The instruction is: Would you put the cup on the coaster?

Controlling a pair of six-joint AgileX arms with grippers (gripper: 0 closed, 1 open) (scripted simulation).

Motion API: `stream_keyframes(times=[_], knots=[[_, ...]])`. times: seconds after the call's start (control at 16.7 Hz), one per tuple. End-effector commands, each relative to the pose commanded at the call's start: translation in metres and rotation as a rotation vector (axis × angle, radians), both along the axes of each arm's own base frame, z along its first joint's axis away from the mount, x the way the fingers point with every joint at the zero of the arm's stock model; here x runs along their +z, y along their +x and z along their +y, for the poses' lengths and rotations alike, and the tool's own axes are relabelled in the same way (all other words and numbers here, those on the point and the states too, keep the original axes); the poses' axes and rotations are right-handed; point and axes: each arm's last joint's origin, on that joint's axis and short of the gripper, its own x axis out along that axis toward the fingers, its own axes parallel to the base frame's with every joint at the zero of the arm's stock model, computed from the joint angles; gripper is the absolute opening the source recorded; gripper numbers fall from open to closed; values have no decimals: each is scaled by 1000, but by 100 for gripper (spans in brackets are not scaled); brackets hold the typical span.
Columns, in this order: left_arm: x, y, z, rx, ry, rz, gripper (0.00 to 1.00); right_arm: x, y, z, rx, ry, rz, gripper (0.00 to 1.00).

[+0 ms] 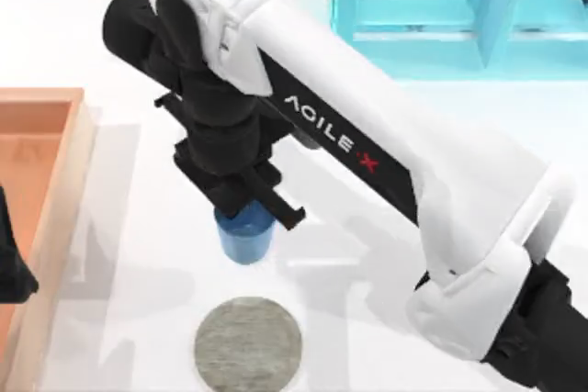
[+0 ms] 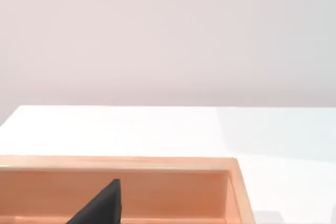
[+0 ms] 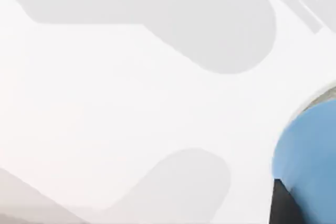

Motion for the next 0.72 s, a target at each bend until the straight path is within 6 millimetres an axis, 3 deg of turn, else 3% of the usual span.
stream_keyframes(times=[0.36, 0.54, 0.72], knots=[[0, 0, 0, 0, 0, 0, 100, -1, -59, 23, 654, 31, -15, 0], [0, 0, 0, 0, 0, 0, 100, -1, -75, 25, 811, 37, -22, 0], [0, 0, 0, 0, 0, 0, 100, -1, -79, 25, 850, 38, -25, 0]])
